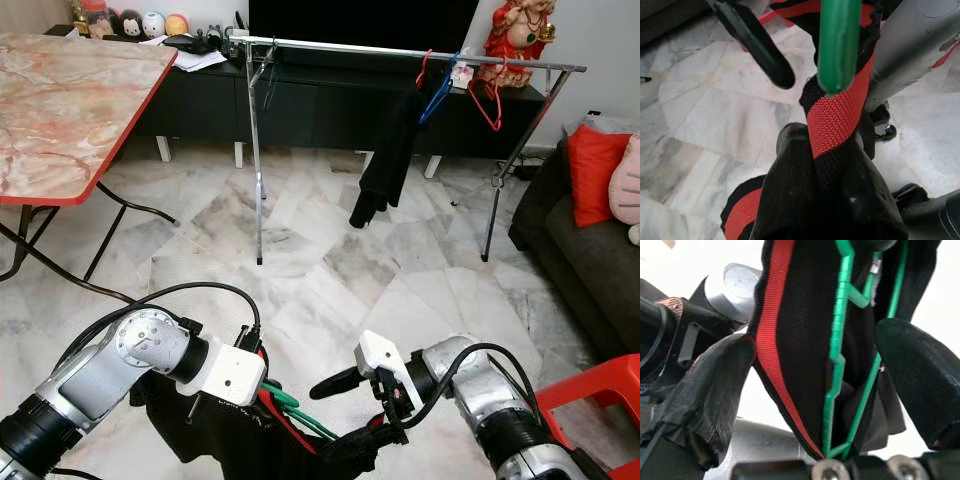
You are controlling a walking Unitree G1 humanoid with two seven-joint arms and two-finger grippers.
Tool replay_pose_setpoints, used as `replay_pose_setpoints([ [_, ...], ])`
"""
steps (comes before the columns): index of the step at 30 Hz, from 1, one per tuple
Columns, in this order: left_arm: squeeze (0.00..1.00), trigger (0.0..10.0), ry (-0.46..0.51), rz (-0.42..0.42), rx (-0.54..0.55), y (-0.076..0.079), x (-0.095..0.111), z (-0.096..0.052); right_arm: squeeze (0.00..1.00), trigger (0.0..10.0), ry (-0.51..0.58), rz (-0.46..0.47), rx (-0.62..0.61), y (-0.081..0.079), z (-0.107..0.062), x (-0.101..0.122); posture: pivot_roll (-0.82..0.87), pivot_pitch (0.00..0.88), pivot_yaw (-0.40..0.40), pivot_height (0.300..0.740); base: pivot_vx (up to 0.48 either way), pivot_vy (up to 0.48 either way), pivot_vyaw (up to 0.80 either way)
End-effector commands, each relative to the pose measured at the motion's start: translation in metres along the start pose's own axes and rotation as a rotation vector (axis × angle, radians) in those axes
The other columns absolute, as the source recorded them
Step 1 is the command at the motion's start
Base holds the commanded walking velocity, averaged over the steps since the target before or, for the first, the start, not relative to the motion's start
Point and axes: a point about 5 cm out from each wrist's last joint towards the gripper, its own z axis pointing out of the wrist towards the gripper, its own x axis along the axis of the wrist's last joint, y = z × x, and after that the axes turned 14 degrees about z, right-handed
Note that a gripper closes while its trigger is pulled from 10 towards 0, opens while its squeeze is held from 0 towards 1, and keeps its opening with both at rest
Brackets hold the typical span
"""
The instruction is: Hang hanger
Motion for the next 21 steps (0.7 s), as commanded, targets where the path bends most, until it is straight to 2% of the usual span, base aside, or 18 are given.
replay_pose_setpoints([
  [1,0.00,10.0,-0.003,0.031,0.019,-0.007,0.003,-0.002,0.00,10.0,-0.020,-0.005,0.016,-0.004,-0.004,-0.001,0.00,0.000,-0.144,0.740,0.000,0.000,0.00],
  [16,0.00,10.0,-0.003,0.029,0.059,-0.013,0.001,-0.002,0.00,10.0,-0.095,0.014,0.015,-0.006,-0.004,-0.016,0.00,0.000,-0.148,0.740,0.000,0.000,0.00],
  [21,0.00,10.0,-0.003,0.041,0.096,-0.017,0.002,-0.001,0.00,10.0,-0.222,-0.023,-0.079,0.001,-0.003,-0.032,0.00,0.000,-0.149,0.740,0.000,0.000,0.00],
])
